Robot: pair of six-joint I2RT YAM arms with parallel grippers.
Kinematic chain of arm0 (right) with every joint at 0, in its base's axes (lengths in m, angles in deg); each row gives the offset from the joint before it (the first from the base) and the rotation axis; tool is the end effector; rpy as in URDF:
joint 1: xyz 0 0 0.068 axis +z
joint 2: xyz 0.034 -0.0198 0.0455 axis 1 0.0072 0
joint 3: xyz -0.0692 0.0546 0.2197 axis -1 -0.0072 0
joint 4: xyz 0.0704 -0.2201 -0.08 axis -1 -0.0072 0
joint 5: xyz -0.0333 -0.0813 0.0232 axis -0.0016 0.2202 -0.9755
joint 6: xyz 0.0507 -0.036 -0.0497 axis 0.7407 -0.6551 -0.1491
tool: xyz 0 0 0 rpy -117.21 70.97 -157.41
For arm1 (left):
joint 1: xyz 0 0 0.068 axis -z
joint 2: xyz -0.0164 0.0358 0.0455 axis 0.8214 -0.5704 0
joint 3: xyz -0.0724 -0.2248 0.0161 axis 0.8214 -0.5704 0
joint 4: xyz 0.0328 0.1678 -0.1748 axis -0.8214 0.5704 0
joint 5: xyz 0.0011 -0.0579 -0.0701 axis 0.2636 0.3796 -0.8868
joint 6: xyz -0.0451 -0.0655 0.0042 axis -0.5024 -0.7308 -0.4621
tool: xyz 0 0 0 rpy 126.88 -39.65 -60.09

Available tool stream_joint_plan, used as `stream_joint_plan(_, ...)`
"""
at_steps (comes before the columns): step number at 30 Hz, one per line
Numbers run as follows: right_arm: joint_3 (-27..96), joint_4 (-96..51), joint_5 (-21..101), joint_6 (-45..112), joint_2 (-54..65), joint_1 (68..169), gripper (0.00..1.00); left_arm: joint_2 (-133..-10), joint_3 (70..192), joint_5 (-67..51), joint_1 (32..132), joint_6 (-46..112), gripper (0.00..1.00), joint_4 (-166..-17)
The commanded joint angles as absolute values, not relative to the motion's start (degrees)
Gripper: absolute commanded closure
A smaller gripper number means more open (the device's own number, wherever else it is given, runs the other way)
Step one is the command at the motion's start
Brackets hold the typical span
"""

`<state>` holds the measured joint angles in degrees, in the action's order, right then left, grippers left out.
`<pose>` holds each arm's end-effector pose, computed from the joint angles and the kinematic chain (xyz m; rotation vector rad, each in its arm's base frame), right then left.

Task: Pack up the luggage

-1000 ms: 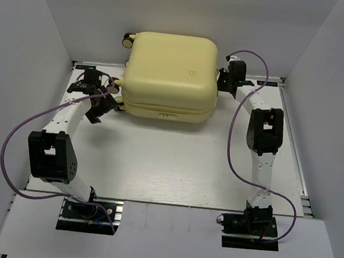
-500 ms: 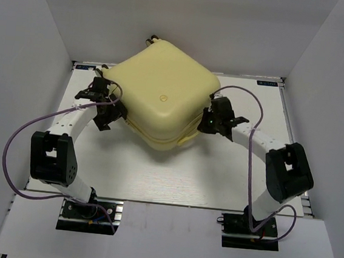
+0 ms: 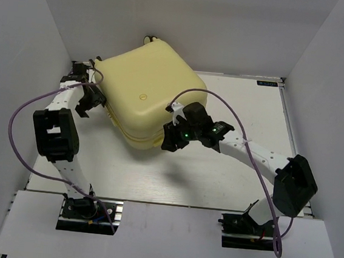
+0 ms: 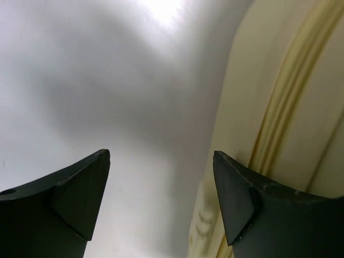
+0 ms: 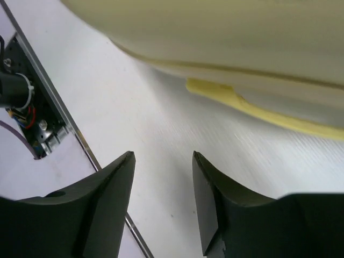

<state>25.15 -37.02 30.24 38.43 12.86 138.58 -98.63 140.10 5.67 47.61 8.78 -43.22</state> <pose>0.2200 0.2838 0.2239 -0.9096 2.1658 0.8909 0.3527 0.0536 0.1754 -1.0278 2.5432 -0.0027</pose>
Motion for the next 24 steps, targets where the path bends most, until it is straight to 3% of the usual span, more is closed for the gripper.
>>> stream_joint_plan(1,26.33,-43.19,31.38,35.36,8.82,136.87,0.46,-103.48,148.35,0.33,48.19,10.09,0.12,-48.28)
stream_joint_plan(3,25.8,-45.22,35.5,36.75,5.93,136.61,0.37,-105.51,153.8,0.33,47.31,10.45,0.12,-43.9)
stream_joint_plan(4,25.27,-45.57,45.1,37.29,5.39,136.43,0.32,-105.25,154.33,0.33,47.23,10.54,0.11,-42.84)
stream_joint_plan(9,25.18,-50.49,66.62,41.86,2.05,132.66,0.17,-90.77,140.49,3.67,47.05,9.48,0.03,-40.98)
stream_joint_plan(14,24.57,-51.46,67.88,42.13,1.87,127.48,0.16,-74.68,131.76,8.93,48.8,4.74,0.0,-31.08)
stream_joint_plan(18,22.37,-45.68,62.96,38.27,0.99,124.83,0.19,-62.38,120.25,7.98,54.95,-1.31,0.0,-31.22)
stream_joint_plan(21,20.88,-41.36,59.79,34.93,0.9,123.51,0.21,-53.94,114.62,8.93,67.32,-7.91,0.0,-35.53)
stream_joint_plan(22,20.79,-40.83,59.43,34.31,1.08,122.73,0.22,-53.23,113.39,13.47,76.49,-13.05,0.0,-36.58)
stream_joint_plan(24,20.87,-39.51,59.6,33.34,1.43,121.59,0.22,-53.92,113.21,16.57,82.7,-15.64,0.0,-37.99)
